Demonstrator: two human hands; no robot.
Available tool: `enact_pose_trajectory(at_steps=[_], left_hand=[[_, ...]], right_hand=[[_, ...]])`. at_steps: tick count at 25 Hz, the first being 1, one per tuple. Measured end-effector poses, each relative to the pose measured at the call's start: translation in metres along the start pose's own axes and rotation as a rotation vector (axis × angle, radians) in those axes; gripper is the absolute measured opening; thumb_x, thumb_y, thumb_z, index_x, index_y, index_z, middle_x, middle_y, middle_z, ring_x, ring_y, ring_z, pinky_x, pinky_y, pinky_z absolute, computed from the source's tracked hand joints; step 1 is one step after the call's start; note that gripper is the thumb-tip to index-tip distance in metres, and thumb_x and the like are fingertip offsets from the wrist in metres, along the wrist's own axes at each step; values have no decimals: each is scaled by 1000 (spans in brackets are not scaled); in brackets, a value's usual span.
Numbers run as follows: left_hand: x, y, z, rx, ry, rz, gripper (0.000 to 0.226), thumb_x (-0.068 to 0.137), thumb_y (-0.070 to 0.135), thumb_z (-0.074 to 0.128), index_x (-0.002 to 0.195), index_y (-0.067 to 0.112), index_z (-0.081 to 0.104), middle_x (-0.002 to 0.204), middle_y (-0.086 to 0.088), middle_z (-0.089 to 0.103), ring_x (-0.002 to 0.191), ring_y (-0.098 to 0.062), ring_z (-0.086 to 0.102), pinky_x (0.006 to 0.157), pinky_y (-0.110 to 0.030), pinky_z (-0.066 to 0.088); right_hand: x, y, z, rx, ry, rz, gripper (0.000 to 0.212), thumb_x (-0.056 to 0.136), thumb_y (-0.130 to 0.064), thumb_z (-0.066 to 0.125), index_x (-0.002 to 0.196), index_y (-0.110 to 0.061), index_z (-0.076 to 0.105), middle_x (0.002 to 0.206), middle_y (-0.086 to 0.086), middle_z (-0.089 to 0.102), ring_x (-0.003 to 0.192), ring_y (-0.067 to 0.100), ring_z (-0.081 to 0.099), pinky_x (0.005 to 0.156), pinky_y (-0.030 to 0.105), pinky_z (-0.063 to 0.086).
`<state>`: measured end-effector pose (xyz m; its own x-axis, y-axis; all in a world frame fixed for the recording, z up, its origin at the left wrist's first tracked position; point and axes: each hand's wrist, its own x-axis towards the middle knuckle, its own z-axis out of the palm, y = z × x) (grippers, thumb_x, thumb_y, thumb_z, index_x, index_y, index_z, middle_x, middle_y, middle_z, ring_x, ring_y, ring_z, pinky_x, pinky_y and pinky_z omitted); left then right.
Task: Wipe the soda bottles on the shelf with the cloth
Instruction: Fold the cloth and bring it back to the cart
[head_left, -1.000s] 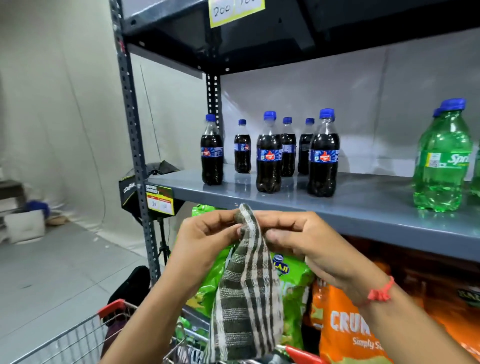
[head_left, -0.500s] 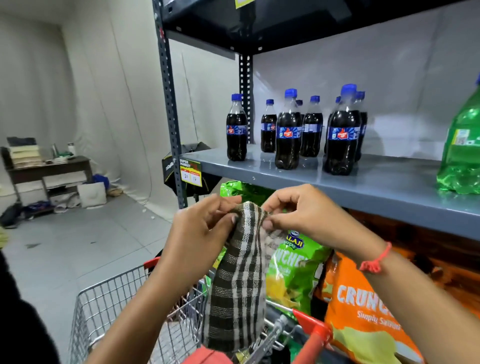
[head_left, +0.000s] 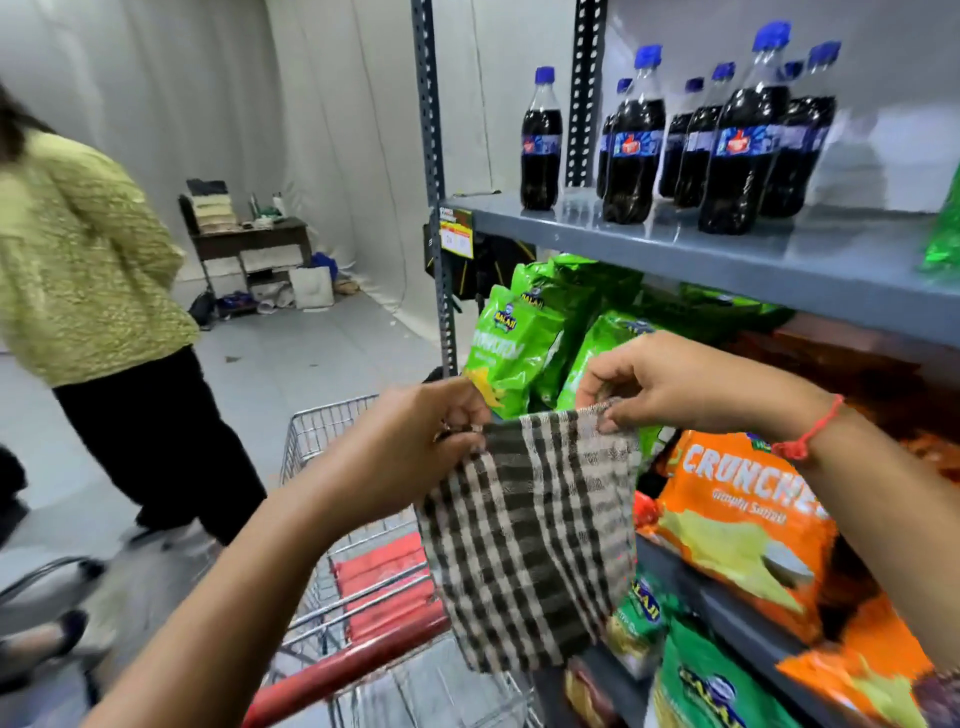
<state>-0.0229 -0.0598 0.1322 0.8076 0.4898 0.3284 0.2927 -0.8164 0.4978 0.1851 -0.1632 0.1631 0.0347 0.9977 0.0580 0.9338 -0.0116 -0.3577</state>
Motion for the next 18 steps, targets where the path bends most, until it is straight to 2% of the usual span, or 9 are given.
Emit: enact_pose_trajectory(at_steps=[2, 4, 7, 9, 11, 12, 16, 18], left_hand=[[-14, -10, 17, 16, -56, -57, 6, 81, 15, 59, 84, 20, 58, 70, 11, 58, 57, 5, 51, 57, -13, 43], [-23, -26, 39, 10, -107, -123, 6, 83, 15, 57, 84, 21, 56, 68, 13, 57, 61, -2, 55, 59, -17, 46], [-20, -56, 73, 12, -151, -233, 17, 84, 12, 54, 74, 25, 50, 70, 14, 54, 68, -8, 55, 69, -26, 52], [-13, -74, 91, 4, -163, -274, 23, 84, 11, 53, 70, 28, 46, 71, 12, 53, 67, -7, 52, 64, -19, 50], [-7, -87, 104, 0, -165, -277, 26, 83, 10, 53, 68, 29, 44, 70, 11, 52, 60, -4, 49, 49, -8, 40], [-5, -93, 109, -1, -166, -281, 28, 83, 10, 53, 67, 30, 43, 70, 10, 52, 58, -4, 48, 45, -8, 38], [7, -109, 123, -29, -161, -327, 24, 83, 9, 53, 69, 28, 46, 73, 8, 54, 58, -5, 50, 45, -10, 42], [12, -111, 126, -11, -178, -343, 14, 83, 9, 54, 76, 20, 53, 79, 5, 58, 63, -7, 52, 56, -17, 48]], right_hand=[[10, 10, 22, -25, -104, 25, 24, 70, -2, 70, 79, -25, 67, 66, -7, 66, 63, 8, 59, 56, 19, 43], [24, 20, 51, -38, -201, 71, 22, 71, 0, 68, 85, -17, 67, 62, -10, 60, 59, 5, 55, 50, 15, 38], [50, 36, 93, -93, -248, 145, 23, 71, 0, 69, 91, -12, 68, 74, -1, 64, 66, 13, 55, 54, 20, 38], [62, 46, 113, -107, -252, 177, 23, 72, 5, 64, 89, -10, 68, 84, 9, 70, 67, 15, 57, 53, 20, 39], [71, 55, 125, -113, -227, 201, 27, 72, 10, 56, 86, -9, 68, 88, 15, 72, 67, 19, 60, 53, 21, 41], [74, 58, 128, -122, -203, 205, 30, 72, 12, 53, 86, -10, 68, 89, 15, 71, 69, 20, 62, 55, 22, 43], [80, 68, 137, -134, -113, 211, 30, 74, 9, 54, 88, -13, 69, 94, 12, 70, 77, 22, 60, 64, 25, 44], [81, 71, 144, -128, -99, 227, 30, 76, 7, 54, 90, -14, 69, 98, 11, 69, 81, 24, 62, 69, 30, 51]])
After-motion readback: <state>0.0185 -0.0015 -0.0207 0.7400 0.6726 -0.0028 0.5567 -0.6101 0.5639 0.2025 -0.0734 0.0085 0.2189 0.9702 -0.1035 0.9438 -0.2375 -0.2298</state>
